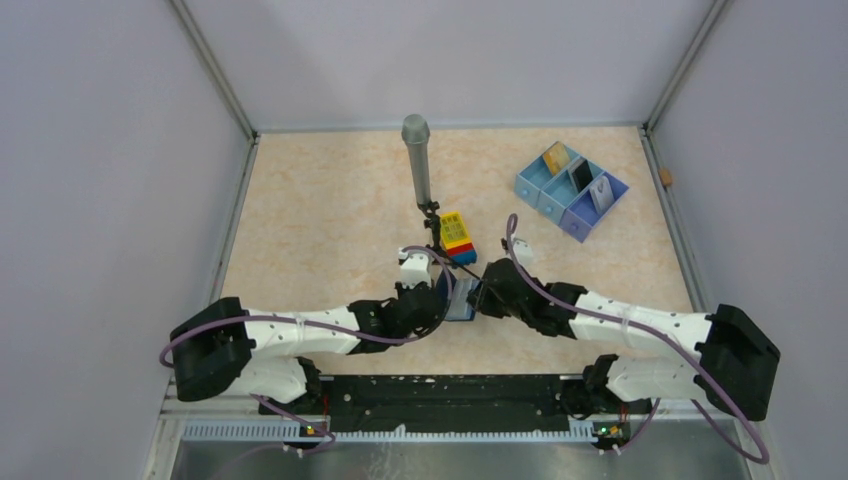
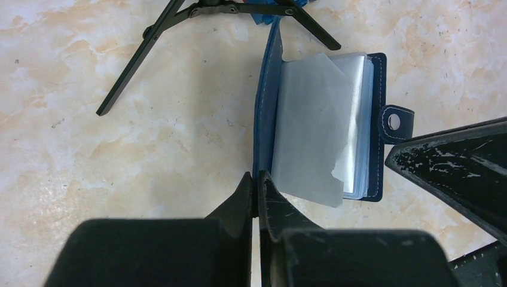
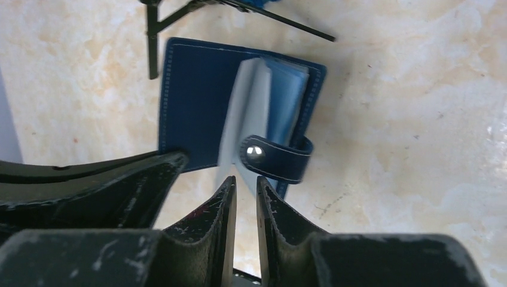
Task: Put the credit cards into the card holder
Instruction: Open the card holder at the center of the board.
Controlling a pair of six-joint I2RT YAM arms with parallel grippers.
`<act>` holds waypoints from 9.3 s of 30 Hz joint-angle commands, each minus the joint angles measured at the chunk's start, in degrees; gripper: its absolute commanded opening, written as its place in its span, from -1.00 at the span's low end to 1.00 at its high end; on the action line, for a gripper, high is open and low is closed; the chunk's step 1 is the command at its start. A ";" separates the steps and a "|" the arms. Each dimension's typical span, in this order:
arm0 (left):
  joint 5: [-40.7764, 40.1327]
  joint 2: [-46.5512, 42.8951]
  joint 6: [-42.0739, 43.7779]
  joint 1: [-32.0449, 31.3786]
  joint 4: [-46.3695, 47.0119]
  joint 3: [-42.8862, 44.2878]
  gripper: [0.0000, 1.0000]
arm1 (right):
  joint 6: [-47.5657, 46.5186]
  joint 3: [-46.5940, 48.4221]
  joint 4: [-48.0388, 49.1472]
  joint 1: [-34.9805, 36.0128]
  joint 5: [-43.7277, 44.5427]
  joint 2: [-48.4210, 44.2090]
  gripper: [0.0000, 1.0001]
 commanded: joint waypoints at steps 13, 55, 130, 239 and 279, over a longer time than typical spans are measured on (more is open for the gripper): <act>0.42 0.48 -1.36 0.75 -1.60 1.68 -1.00 | 6.08 -9.57 6.41 0.85 -1.29 -5.08 -0.25; 2.48 -0.54 -1.99 1.37 0.15 -0.28 -1.00 | 5.47 -11.79 19.54 0.82 -0.40 3.11 -0.40; 19.18 2.71 -2.35 12.45 12.60 -5.76 -1.00 | 0.76 -6.65 -11.97 0.75 12.75 -13.18 -0.01; 17.08 5.27 -0.99 11.91 -11.18 4.84 -0.85 | 1.37 -8.45 28.79 -2.05 -6.60 21.45 -0.85; 18.74 -3.11 -2.26 15.47 -6.64 -8.76 -0.29 | -4.02 -2.17 13.75 -2.09 -6.28 9.21 -0.53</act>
